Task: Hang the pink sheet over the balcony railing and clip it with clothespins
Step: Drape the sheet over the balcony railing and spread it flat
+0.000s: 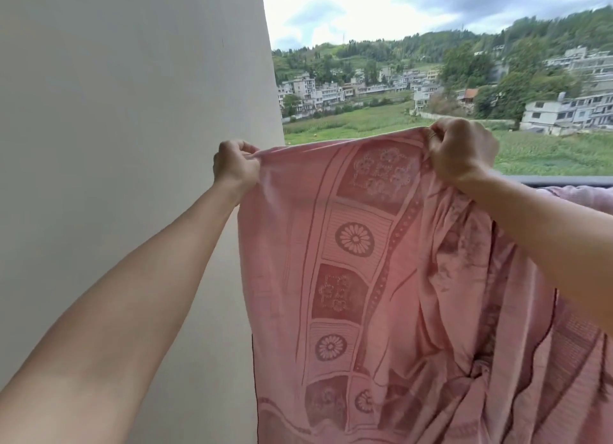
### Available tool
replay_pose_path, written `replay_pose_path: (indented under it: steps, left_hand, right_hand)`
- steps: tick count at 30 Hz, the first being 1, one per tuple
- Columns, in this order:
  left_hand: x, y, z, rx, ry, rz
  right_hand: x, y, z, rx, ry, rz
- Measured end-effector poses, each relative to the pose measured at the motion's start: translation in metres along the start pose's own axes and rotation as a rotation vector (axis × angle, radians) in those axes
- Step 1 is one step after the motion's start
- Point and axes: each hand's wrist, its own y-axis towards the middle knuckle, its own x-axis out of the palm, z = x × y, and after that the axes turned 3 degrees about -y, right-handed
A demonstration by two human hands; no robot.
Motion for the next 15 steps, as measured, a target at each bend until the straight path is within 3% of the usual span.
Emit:
replay_pose_path:
  steps: [2, 5, 7, 9, 12, 15]
  left_hand:
    - [0.007, 0.007, -0.002, -0.044, 0.073, -0.076]
    - [0.009, 0.009, 0.002, -0.147, -0.099, -0.196]
    - [0.007, 0.009, 0.000, -0.141, -0.171, -0.176]
    - [0.004, 0.006, -0.010, -0.104, -0.078, -0.137]
    - [-0.004, 0.003, -0.035, -0.081, 0.073, -0.150]
    - [-0.014, 0.006, -0.040, -0.066, 0.040, -0.191]
  right_hand:
    - [0.002, 0.005, -0.003, 0.007, -0.115, -0.087]
    - [0.003, -0.010, -0.019, -0.173, -0.152, -0.228]
    - [0.002, -0.030, -0.041, -0.339, -0.049, -0.414]
    - [0.004, -0.048, -0.057, -0.395, -0.012, -0.577]
    - [0.010, -0.056, -0.058, -0.330, 0.119, -0.535]
    - [0.002, -0.037, -0.044, -0.211, 0.234, -0.416]
